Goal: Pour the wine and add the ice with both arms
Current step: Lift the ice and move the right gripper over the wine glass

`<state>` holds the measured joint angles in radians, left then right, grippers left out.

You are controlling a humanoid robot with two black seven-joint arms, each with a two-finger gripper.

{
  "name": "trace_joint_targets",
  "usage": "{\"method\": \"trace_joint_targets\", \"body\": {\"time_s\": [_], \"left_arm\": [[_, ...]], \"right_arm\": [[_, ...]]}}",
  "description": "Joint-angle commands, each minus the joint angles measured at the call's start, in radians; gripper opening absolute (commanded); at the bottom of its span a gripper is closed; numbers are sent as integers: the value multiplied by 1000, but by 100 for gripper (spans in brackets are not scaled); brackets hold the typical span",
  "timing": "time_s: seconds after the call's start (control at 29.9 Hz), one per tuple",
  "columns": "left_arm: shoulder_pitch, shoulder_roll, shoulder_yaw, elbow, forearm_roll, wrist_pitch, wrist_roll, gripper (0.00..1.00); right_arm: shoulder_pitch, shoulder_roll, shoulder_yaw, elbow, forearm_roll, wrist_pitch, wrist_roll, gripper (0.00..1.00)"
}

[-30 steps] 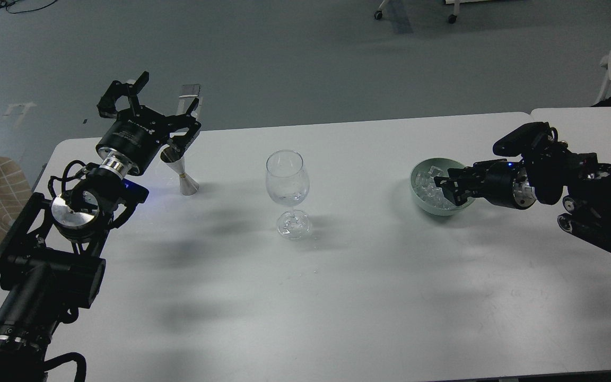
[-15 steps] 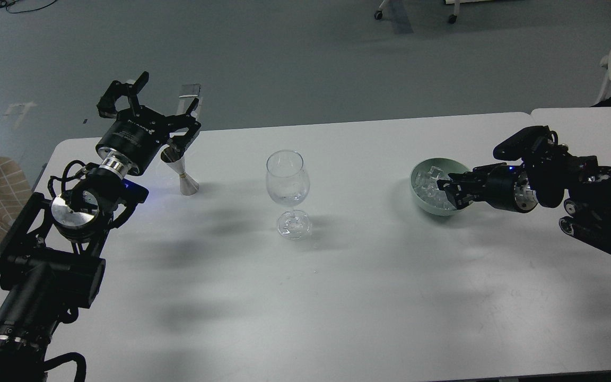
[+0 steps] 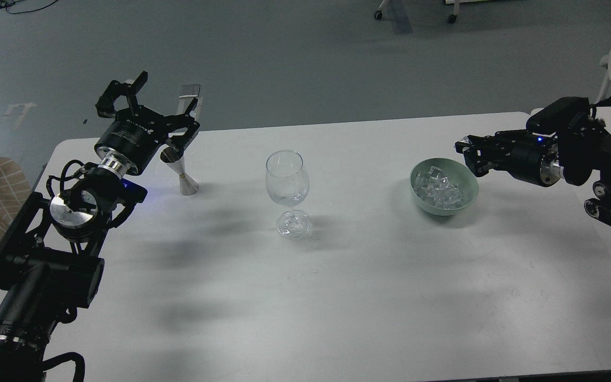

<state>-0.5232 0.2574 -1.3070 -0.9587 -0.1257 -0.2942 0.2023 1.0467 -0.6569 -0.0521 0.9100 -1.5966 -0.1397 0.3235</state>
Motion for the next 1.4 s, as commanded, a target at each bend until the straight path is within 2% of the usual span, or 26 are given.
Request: {"method": "trace_joint_targets", "body": {"time_s": [0.0,0.17,0.33,0.73,1.04,1.37], "left_arm": [[0,-1,2,0,0,0,0,98],[-6,-1,5,-2,1,4,0,98],[-6,14,2,-3,1,3,0,98],[-1,23,0,-3,0,1,0,98],[-1,23,-15,-3,0,1,-1,98],[-1,19,-15,-3,0,0,-1,98]], "right_arm": [[-1,-21,53,58,1,-12,0,14],[7,-18,184,239,-2,-8,-9,14],[47,19,210,332,-9,-8,-12,14],[85,204,206,348,-13,-6,-9,15],[81,283,196,334,-37,0,-11,20],[72,358,193,265,-43,0,-11,21]]}}
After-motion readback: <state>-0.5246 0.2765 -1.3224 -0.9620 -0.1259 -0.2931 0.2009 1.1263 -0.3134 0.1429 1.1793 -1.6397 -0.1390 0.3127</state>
